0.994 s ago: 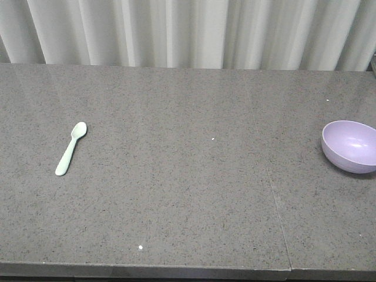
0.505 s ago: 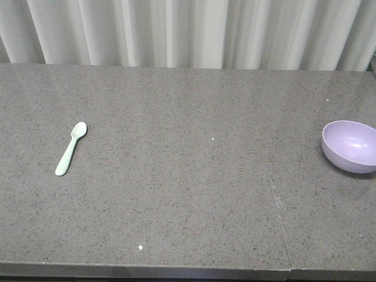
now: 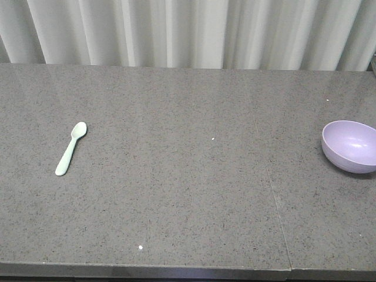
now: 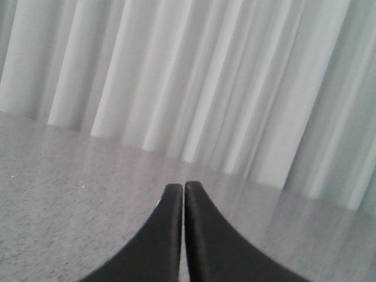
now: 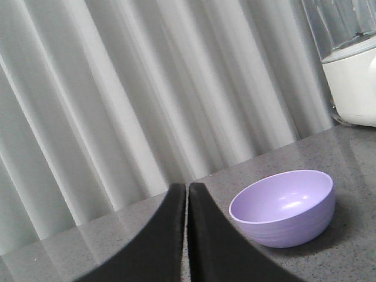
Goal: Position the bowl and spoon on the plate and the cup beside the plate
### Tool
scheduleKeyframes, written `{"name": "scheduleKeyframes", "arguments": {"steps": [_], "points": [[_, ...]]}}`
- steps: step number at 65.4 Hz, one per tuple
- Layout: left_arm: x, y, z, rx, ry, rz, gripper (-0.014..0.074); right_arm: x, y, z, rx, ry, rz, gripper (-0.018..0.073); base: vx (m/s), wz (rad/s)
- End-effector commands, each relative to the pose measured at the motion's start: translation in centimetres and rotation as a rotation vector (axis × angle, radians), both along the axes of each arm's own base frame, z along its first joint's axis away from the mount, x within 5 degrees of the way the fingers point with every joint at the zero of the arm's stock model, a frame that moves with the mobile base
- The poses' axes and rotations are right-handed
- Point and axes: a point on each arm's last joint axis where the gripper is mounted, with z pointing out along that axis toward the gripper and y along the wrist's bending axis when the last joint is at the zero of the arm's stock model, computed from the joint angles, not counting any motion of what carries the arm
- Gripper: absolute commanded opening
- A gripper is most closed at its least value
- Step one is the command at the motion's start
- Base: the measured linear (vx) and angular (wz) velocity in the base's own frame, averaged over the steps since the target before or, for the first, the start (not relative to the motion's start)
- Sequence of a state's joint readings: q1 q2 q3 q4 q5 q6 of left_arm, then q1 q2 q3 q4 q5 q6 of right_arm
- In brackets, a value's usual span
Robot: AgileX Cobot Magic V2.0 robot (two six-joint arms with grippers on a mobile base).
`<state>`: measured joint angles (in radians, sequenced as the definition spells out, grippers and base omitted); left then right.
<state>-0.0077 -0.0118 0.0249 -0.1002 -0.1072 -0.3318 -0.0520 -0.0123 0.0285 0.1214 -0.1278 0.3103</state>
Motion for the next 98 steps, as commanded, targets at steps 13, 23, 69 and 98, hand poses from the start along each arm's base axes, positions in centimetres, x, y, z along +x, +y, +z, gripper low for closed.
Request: {"name": "scheduleKeyframes", "arguments": {"steps": [13, 23, 69, 98], "points": [[-0.7, 0.3, 1.6, -0.079, -0.259, 0.01, -0.0006, -0.2, -0.1, 0.7, 0.003, -0.08, -0.012, 0.0015, 0.0, 0.0], [-0.8, 0.3, 1.8, -0.079, -0.286, 0.013, -0.0006, -0.2, -0.1, 0.5, 0.004, -0.062, -0.01, 0.0015, 0.0, 0.0], [-2.3, 0.4, 6.2, -0.188, -0.475, -0.044, -0.0006, -1.0, 0.2, 10.8, -0.18, 0.036, -0.021, 0.0015, 0.0, 0.0], [-4.8, 0.0, 12.3, 0.078, -0.303, 0.014, 0.0091, 1.1, 0.4, 17.8, -0.307, 0.064, 0.0, 0.0276, 0.0, 0.0]]}}
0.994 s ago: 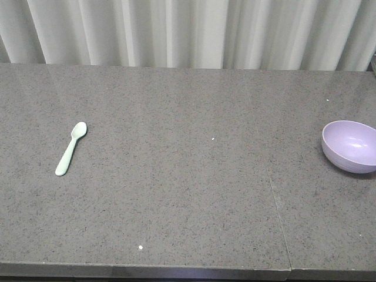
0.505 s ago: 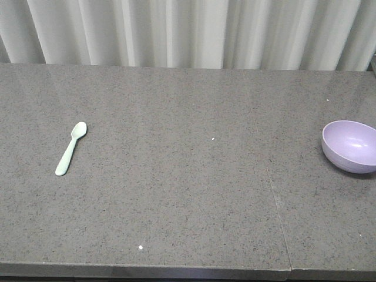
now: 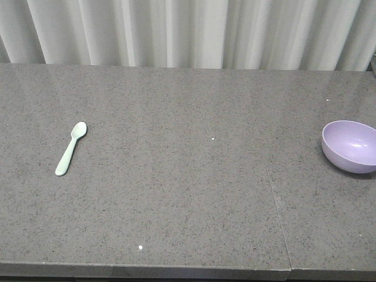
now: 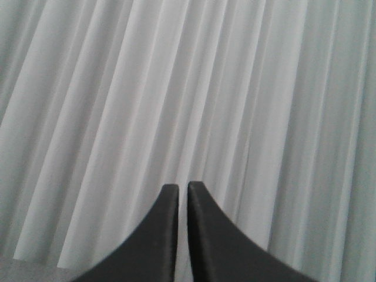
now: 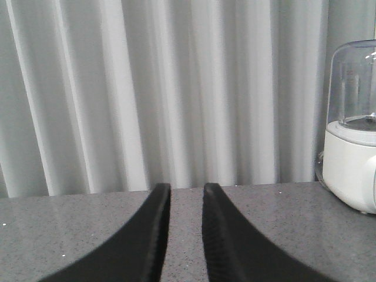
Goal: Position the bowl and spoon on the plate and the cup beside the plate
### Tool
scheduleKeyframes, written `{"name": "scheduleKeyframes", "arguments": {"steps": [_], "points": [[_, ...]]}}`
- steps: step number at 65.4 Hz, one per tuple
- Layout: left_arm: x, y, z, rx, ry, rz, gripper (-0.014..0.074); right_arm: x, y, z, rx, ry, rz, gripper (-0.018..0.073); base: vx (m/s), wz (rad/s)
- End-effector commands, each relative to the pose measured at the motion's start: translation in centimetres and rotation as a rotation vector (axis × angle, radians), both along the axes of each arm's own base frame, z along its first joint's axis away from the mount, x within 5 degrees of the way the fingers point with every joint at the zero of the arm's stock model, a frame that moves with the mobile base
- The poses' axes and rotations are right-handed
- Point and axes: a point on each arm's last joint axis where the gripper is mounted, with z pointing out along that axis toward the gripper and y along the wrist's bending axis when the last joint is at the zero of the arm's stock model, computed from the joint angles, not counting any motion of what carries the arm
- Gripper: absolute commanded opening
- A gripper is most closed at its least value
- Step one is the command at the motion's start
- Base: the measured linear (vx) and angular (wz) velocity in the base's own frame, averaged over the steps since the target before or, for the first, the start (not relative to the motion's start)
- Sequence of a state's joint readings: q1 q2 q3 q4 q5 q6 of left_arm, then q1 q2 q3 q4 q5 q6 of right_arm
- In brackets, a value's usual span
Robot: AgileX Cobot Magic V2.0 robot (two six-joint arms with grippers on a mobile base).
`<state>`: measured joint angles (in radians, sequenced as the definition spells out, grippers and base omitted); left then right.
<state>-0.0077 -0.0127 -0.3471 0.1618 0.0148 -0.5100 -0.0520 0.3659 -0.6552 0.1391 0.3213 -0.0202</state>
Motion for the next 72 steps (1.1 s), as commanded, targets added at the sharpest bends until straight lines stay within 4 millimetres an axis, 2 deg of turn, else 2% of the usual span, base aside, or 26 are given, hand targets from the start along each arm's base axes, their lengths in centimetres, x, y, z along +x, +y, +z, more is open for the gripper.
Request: {"name": "scheduleKeyframes", "arguments": {"steps": [1, 6, 12, 22, 31, 35, 41, 47, 51, 61, 72], "points": [[-0.9, 0.0, 1.3, -0.002, -0.046, -0.004, 0.0106, 0.0, 0.0, 1.6, 0.011, -0.089, -0.004, 0.0304, 0.0, 0.0], [-0.9, 0.0, 1.3, -0.004, -0.03, -0.001, 0.0183, 0.0, -0.1, 1.7, 0.02, -0.106, -0.006, 0.0414, 0.0, 0.0], [-0.8, 0.1, 1.1, -0.029, -0.009, -0.011, 0.0295, 0.0, -0.1, 1.7, 0.02, -0.114, -0.007, 0.0494, 0.0, 0.0], [-0.6, 0.1, 2.3, -0.043, 0.062, -0.005, 0.0407, 0.0, -0.1, 1.7, 0.019, -0.109, -0.006, 0.051, 0.0, 0.0], [1.4, 0.2, 5.9, 0.053, 0.259, 0.042, 0.0419, 0.0, -0.1, 1.6, 0.018, -0.097, -0.005, 0.051, 0.0, 0.0], [2.9, 0.0, 7.5, 0.078, 0.35, 0.024, 0.0419, 0.0, 0.0, 1.5, 0.018, -0.089, -0.004, 0.051, 0.0, 0.0], [5.1, -0.4, 9.3, 0.043, 0.371, -0.032, 0.0417, 0.0, 0.0, 1.4, 0.018, -0.082, -0.003, 0.051, 0.0, 0.0], [7.2, -0.6, 10.3, 0.033, 0.358, -0.056, 0.0414, 0.0, 0.0, 1.4, 0.018, -0.075, -0.002, 0.051, 0.0, 0.0], [8.8, -0.7, 10.7, 0.095, 0.397, -0.052, 0.0414, 0.0, 0.0, 1.3, 0.017, -0.071, -0.001, 0.051, 0.0, 0.0], [14.1, -1.2, 11.7, 0.271, 0.65, -0.097, 0.0414, 0.1, 0.0, 1.2, 0.015, -0.051, 0.001, 0.051, 0.0, 0.0], [20.7, -1.6, 12.6, 0.325, 0.839, -0.151, 0.0414, 0.1, 0.0, 1.0, 0.015, -0.029, 0.004, 0.051, 0.0, 0.0]]}}
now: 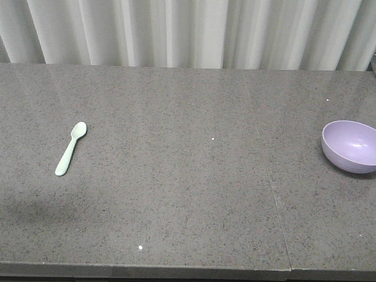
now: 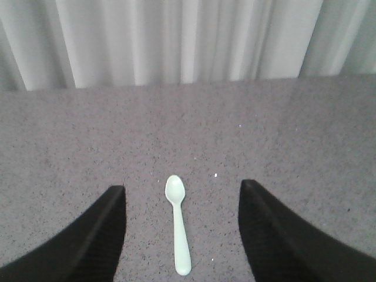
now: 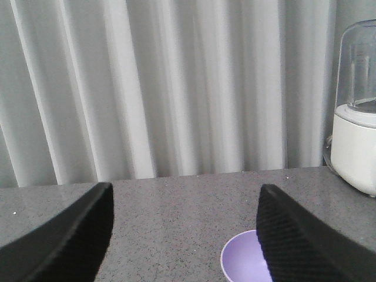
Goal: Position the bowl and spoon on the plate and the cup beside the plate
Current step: 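Lower the open left gripper over the pale green spoon handle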
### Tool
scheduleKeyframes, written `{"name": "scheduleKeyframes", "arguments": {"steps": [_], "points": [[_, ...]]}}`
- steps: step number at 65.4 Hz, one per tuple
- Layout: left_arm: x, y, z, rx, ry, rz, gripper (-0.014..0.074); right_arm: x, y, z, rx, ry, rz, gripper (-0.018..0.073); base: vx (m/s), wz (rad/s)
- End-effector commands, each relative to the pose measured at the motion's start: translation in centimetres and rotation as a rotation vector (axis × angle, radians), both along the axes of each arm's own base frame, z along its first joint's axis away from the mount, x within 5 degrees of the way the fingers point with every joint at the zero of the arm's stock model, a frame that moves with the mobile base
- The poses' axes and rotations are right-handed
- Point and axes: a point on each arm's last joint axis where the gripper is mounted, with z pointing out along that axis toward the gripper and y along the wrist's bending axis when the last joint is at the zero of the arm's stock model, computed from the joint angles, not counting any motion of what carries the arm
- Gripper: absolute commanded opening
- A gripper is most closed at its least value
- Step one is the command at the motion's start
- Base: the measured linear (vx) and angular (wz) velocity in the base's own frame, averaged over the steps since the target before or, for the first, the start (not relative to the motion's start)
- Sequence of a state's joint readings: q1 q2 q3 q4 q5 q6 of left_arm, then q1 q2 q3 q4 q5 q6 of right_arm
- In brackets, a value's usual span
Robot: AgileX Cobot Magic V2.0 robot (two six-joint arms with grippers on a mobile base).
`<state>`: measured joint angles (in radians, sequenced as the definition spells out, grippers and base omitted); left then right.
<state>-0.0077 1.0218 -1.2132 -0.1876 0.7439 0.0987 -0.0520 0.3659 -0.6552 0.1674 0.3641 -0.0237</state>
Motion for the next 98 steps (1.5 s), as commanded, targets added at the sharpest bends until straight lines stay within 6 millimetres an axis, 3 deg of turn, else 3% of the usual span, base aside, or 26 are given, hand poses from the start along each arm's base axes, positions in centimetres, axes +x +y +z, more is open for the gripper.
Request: {"name": "scheduleKeyframes", "arguments": {"steps": [1, 11, 23, 43, 56, 66, 86, 98], "points": [[3.0, -0.3, 1.4, -0.005, 0.003, -0.018, 0.0414, 0.1, -0.1, 1.3, -0.007, -0.068, -0.012, 0.051, 0.0, 0.0], [8.1, -0.4, -0.2, 0.002, 0.16, -0.037, 0.0414, 0.1, -0.1, 1.1, -0.007, -0.044, -0.008, 0.051, 0.0, 0.0], [12.9, -0.5, -3.7, 0.028, 0.266, -0.052, 0.0414, 0.1, -0.1, 1.0, -0.008, -0.035, -0.007, 0.051, 0.0, 0.0], [17.5, -0.5, -9.8, 0.027, 0.42, -0.052, 0.0414, 0.1, -0.1, 1.0, -0.006, -0.034, -0.006, 0.051, 0.0, 0.0], [19.2, -0.5, -12.6, 0.024, 0.477, -0.049, 0.0414, 0.1, -0.1, 1.0, -0.006, -0.034, -0.006, 0.051, 0.0, 0.0], [20.0, -0.7, -13.7, 0.024, 0.477, -0.047, 0.0414, 0.1, -0.1, 1.0, -0.006, -0.034, -0.006, 0.051, 0.0, 0.0], [20.9, -2.8, -15.5, 0.064, 0.502, -0.114, 0.0414, 0.1, -0.1, 1.0, -0.006, -0.034, -0.006, 0.051, 0.0, 0.0], [21.2, -2.7, -16.8, 0.094, 0.55, -0.117, 0.0414, 0.1, -0.1, 1.0, -0.007, -0.034, -0.007, 0.051, 0.0, 0.0]]}}
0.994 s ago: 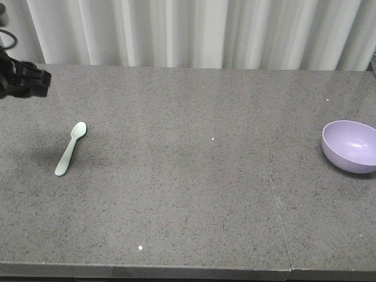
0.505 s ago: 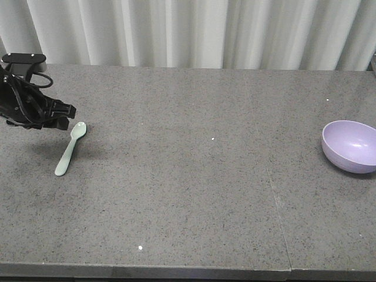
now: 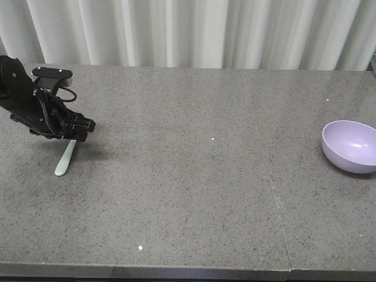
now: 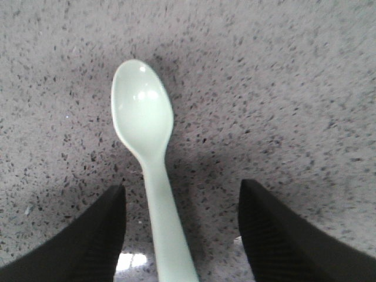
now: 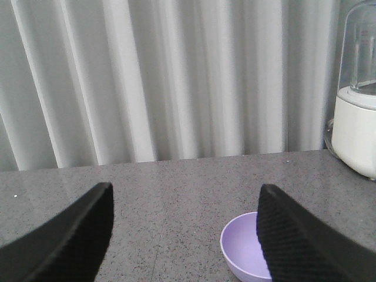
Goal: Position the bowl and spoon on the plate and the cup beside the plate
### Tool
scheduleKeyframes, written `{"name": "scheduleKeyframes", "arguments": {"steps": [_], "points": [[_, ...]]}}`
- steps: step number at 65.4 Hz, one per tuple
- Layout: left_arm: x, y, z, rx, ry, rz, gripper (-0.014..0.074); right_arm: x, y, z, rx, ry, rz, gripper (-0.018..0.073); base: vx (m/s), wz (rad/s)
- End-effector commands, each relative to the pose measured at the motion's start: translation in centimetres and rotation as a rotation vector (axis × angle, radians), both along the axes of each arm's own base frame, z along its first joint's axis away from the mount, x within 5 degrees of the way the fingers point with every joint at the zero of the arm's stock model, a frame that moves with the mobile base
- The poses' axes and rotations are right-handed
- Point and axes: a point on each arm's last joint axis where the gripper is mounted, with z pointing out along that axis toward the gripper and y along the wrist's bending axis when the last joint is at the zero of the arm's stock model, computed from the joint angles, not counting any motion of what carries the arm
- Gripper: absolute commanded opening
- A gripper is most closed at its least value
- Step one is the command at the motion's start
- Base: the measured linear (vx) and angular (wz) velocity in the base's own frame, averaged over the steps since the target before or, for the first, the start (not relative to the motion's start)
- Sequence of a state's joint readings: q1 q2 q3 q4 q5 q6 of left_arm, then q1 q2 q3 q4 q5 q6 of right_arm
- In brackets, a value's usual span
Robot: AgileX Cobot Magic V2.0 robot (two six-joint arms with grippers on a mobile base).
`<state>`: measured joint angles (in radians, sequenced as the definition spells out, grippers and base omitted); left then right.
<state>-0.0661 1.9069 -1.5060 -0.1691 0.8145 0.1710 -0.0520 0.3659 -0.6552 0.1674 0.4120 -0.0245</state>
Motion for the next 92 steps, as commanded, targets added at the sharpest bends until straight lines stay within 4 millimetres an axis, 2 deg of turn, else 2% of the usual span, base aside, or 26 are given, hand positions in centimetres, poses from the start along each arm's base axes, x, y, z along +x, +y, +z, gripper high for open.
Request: {"name": "scheduleKeyframes", "arguments": {"steps": [1, 20, 43, 58, 69, 83, 92], "points": [[0.1, -0.2, 2.7, -0.005, -0.1, 0.001, 0.0414, 0.1, -0.1, 1.4, -0.006, -0.082, -0.014, 0.051, 0.0, 0.0], [0.2, -0.1, 2.3, 0.007, -0.092, 0.004, 0.0414, 0.1, -0.1, 1.4, -0.005, -0.082, -0.014, 0.051, 0.0, 0.0], [0.5, 0.0, -0.5, 0.038, 0.023, 0.007, 0.0414, 0.1, -0.1, 1.3, -0.004, -0.065, -0.011, 0.051, 0.0, 0.0], [0.5, 0.0, -1.4, 0.035, 0.069, 0.004, 0.04, 0.1, -0.1, 1.3, -0.001, -0.065, -0.01, 0.051, 0.0, 0.0], [0.3, 0.0, -1.6, 0.038, 0.097, -0.002, 0.027, 0.1, -0.1, 1.3, -0.001, -0.063, -0.009, 0.051, 0.0, 0.0], [0.2, 0.0, -1.7, 0.039, 0.114, -0.006, 0.0, 0.1, -0.1, 1.2, -0.003, -0.052, -0.008, 0.051, 0.0, 0.0], [0.1, 0.0, -1.6, 0.039, 0.116, -0.007, -0.0008, 0.1, -0.1, 1.0, -0.006, -0.034, -0.006, 0.0509, 0.0, 0.0]]}}
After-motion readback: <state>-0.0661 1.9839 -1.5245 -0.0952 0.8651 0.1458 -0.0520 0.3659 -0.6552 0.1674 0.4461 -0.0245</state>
